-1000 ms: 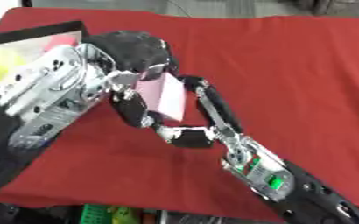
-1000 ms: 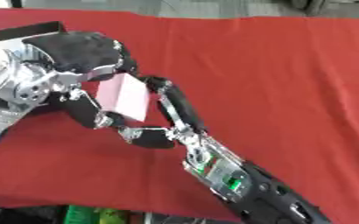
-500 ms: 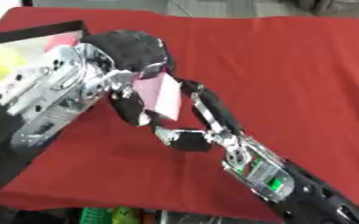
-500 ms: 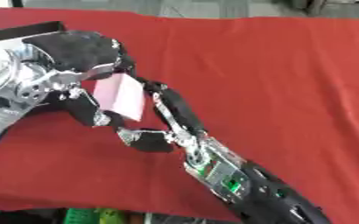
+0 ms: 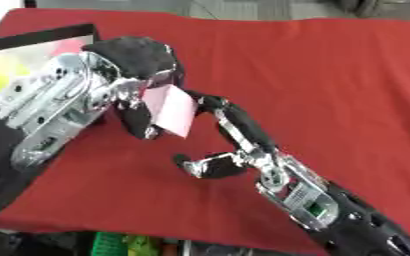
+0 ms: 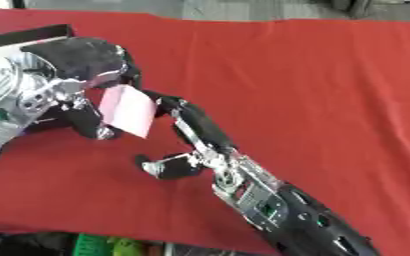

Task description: Pick up the objects with one hand, pass them to the other hand, and then place them into the box on the other side of the table.

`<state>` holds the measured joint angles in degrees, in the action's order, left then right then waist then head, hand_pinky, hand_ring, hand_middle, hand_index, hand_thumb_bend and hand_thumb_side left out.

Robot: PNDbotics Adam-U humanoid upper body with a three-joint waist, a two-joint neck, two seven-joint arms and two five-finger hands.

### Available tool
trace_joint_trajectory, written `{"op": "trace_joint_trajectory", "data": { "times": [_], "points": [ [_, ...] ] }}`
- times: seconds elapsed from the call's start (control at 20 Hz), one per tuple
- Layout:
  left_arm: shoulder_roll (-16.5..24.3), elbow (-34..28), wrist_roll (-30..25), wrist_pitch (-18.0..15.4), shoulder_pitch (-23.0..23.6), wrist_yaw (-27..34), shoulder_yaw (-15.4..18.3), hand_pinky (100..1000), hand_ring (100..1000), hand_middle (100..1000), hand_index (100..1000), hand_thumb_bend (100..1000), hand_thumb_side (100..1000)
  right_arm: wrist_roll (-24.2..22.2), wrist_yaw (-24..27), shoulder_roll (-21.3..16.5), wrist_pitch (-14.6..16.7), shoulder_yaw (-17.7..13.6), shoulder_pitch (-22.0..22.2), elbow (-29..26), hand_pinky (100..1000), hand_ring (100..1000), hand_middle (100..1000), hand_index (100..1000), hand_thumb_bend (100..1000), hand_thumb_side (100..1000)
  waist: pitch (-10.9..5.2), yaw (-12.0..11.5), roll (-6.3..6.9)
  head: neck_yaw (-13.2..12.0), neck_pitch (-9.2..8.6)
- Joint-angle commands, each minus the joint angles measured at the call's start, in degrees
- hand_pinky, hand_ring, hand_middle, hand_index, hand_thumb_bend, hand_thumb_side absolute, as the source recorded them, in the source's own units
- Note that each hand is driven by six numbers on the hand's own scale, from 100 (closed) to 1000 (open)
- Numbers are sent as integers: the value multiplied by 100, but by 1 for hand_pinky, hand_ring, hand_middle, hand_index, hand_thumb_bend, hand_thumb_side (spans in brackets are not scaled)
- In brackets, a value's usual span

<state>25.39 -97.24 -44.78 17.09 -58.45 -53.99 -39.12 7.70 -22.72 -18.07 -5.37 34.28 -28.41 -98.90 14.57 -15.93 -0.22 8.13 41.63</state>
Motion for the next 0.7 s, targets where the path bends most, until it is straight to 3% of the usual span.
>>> {"op": "trace_joint_trajectory", "data": {
  "times": [0.05, 0.7],
  "points": [
    [284, 99, 55, 41, -62, -142, 237, 772, 715, 503, 394, 417, 115, -76, 66, -71, 29, 16, -40, -227, 946, 729, 696, 915, 472, 100, -119, 1, 11, -29, -40],
    [870, 80, 222, 290, 245, -119, 699, 774, 707, 502, 391, 398, 111, 50, 172, -162, -113, -58, -44, -295, 937, 717, 685, 907, 434, 100, -125, -8, 1, -67, -58]
  ]
}}
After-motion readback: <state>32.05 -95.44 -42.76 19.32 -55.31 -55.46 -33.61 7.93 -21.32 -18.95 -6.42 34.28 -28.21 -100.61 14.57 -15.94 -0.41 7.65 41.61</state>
